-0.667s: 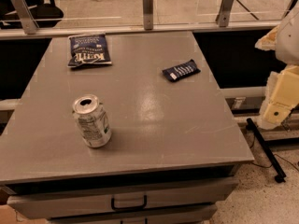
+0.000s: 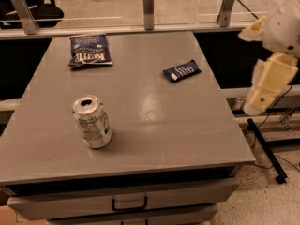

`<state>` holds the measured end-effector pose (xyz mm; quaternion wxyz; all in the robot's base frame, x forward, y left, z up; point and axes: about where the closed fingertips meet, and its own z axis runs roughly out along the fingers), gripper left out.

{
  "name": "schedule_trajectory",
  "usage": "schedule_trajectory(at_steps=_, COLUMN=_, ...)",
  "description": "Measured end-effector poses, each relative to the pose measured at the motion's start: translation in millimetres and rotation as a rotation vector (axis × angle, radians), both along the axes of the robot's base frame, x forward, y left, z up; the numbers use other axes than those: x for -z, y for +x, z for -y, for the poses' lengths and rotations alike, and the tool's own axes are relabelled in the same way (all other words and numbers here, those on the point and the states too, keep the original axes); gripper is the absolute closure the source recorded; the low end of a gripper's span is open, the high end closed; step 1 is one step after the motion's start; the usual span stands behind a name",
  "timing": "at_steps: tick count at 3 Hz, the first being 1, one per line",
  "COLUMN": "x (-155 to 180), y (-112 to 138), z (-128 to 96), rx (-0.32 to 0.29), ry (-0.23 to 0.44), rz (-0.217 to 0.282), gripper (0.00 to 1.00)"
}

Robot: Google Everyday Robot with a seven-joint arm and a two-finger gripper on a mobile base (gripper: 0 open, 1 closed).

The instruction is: Move 7up can near rxbar blueberry

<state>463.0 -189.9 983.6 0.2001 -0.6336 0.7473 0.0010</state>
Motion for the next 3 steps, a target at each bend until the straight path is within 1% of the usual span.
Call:
schedule_trajectory(at_steps=1, x=-4.2, y=20.1, z=-75.9, rx=-0.222, ry=0.154, rz=0.0, gripper=0.0)
schedule_trajectory(at_steps=2, x=-6.7, y=1.2, z=-157.7, rx=-0.451, ry=0.293, rz=-0.045, gripper=0.0)
schedule_trajectory(at_steps=3, x=-6.7, y=1.4, z=-157.5, rx=-0.451, ry=0.292, rz=-0.044, gripper=0.0)
